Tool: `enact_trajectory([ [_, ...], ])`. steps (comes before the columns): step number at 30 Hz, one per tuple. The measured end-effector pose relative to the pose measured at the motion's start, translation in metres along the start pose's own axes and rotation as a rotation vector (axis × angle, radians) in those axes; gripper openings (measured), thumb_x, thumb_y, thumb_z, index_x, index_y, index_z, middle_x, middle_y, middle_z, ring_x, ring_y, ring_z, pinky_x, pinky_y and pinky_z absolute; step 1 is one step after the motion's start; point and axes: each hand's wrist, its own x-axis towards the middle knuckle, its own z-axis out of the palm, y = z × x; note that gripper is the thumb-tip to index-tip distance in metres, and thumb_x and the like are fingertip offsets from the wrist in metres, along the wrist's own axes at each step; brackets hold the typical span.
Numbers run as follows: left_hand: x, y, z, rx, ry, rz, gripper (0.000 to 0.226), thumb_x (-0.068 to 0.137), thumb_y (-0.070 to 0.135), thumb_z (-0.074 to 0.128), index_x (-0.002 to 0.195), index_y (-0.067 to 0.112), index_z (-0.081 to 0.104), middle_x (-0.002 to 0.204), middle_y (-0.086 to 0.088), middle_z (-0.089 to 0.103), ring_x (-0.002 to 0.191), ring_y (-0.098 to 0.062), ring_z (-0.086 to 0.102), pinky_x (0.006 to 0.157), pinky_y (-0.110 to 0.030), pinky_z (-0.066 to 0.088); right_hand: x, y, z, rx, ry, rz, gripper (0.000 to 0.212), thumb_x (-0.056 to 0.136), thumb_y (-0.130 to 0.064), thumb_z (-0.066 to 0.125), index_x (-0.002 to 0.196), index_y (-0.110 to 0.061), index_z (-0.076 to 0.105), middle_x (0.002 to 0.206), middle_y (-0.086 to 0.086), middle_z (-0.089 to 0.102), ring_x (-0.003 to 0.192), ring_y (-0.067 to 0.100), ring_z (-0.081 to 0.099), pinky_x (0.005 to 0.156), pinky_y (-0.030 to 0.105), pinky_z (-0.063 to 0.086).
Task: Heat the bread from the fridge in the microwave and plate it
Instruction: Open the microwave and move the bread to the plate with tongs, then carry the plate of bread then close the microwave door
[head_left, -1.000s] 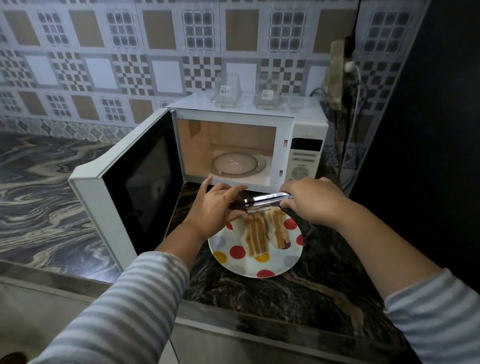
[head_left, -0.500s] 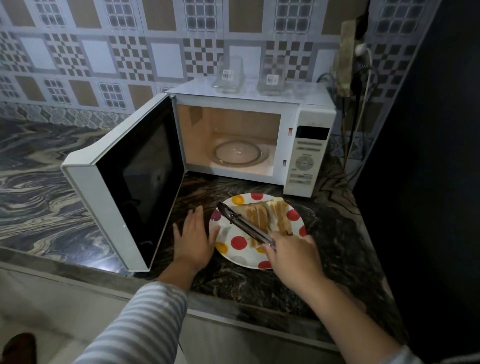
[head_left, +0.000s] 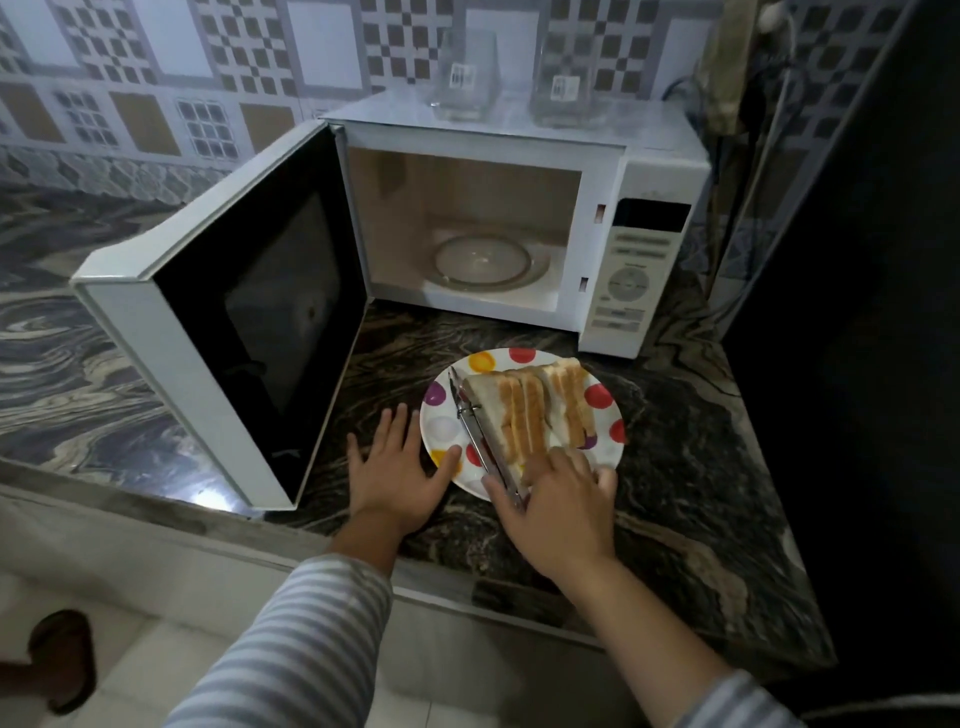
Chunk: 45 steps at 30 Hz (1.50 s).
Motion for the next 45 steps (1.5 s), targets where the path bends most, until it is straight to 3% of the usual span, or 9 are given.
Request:
enact_trajectory([
  [5,0.002,0.001,-0.001,0.002,-0.017,-0.004,0.091,0.078,0.077,0.008,0.154,0.027,0.008,0.162,0.007,0.000,0.148,-0.009,-0.007,0.116,-0.052,-0.006,0.050,0.050,-0.018,0.295,0.014,0.219,0.035,0.097,-0.045,0.038,0.122,-0.024,0.053,0.129,0.006,0.046,0.121,0.026,0.042,0.099,0.041,0.035],
  [9,0.008,0.001,-0.005,0.014,-0.066,-0.007,0.079,0.089,0.071,0.016,0.154,0.027,0.003,0.161,0.008,-0.005,0.147,-0.010,-0.011,0.115,-0.055,-0.008,0.093,0.089,-0.016,0.424,-0.172,0.338,0.042,0.099,-0.031,0.042,0.141,-0.029,0.039,0.145,0.011,0.036,0.130,0.032,0.039,0.106,0.041,0.035],
  [11,0.012,0.002,-0.007,0.019,-0.085,-0.014,0.075,0.091,0.068,0.016,0.154,0.028,0.002,0.161,0.008,-0.006,0.147,-0.011,-0.012,0.115,-0.056,-0.008,0.104,0.096,-0.012,0.502,-0.232,0.372,0.043,0.099,-0.024,0.045,0.141,-0.027,0.040,0.141,0.009,0.044,0.112,0.026,0.053,0.087,0.034,0.049],
  [14,0.016,0.004,-0.007,0.009,-0.085,-0.040,0.072,0.092,0.066,0.016,0.153,0.030,0.003,0.161,0.009,-0.006,0.147,-0.012,-0.012,0.114,-0.057,-0.009,0.113,0.098,-0.005,0.579,-0.232,0.406,0.033,0.098,-0.021,0.049,0.130,-0.026,0.053,0.126,0.006,0.056,0.078,0.015,0.054,0.054,0.023,0.044],
  [22,0.025,0.015,-0.015,-0.377,-0.138,-0.140,0.056,0.098,0.050,0.031,0.151,0.033,0.022,0.157,0.014,0.019,0.148,-0.011,-0.002,0.114,-0.047,-0.015,0.106,0.102,0.012,1.178,-0.288,0.599,0.046,0.093,-0.006,0.057,0.133,-0.028,0.053,0.122,0.008,0.061,0.103,0.022,0.062,0.082,0.033,0.054],
  [25,0.019,0.025,-0.022,-0.987,-0.100,-0.165,0.051,0.094,0.037,0.048,0.143,0.030,0.039,0.139,0.010,0.047,0.137,-0.018,0.036,0.116,-0.039,0.022,0.098,0.102,0.011,1.342,-0.285,0.629,0.050,0.094,-0.003,0.055,0.136,-0.028,0.049,0.124,0.008,0.061,0.102,0.025,0.064,0.075,0.033,0.056],
  [27,0.009,0.031,-0.030,-1.207,-0.055,-0.169,0.052,0.095,0.019,0.055,0.144,0.019,0.037,0.135,-0.002,0.053,0.121,-0.019,0.052,0.092,-0.023,0.047,0.094,0.098,0.005,1.366,-0.268,0.617,0.050,0.094,-0.002,0.054,0.137,-0.028,0.048,0.125,0.005,0.058,0.097,0.021,0.064,0.067,0.029,0.055],
  [36,-0.057,0.014,-0.046,-1.179,-0.026,-0.225,0.057,0.090,0.014,0.063,0.142,0.027,0.042,0.141,-0.001,0.044,0.123,-0.027,0.052,0.102,-0.047,0.045,0.049,0.077,-0.018,1.370,-0.267,0.478,0.051,0.093,0.002,0.053,0.136,-0.026,0.051,0.125,0.007,0.059,0.099,0.020,0.062,0.070,0.028,0.055],
  [45,-0.166,-0.048,-0.059,-1.165,0.087,-0.260,0.056,0.088,0.018,0.068,0.137,0.032,0.046,0.131,0.003,0.054,0.114,-0.020,0.059,0.099,-0.043,0.049,-0.047,0.016,-0.033,1.401,-0.339,0.383,0.053,0.094,0.002,0.051,0.140,-0.025,0.046,0.124,0.005,0.060,0.110,0.025,0.060,0.089,0.043,0.054],
])
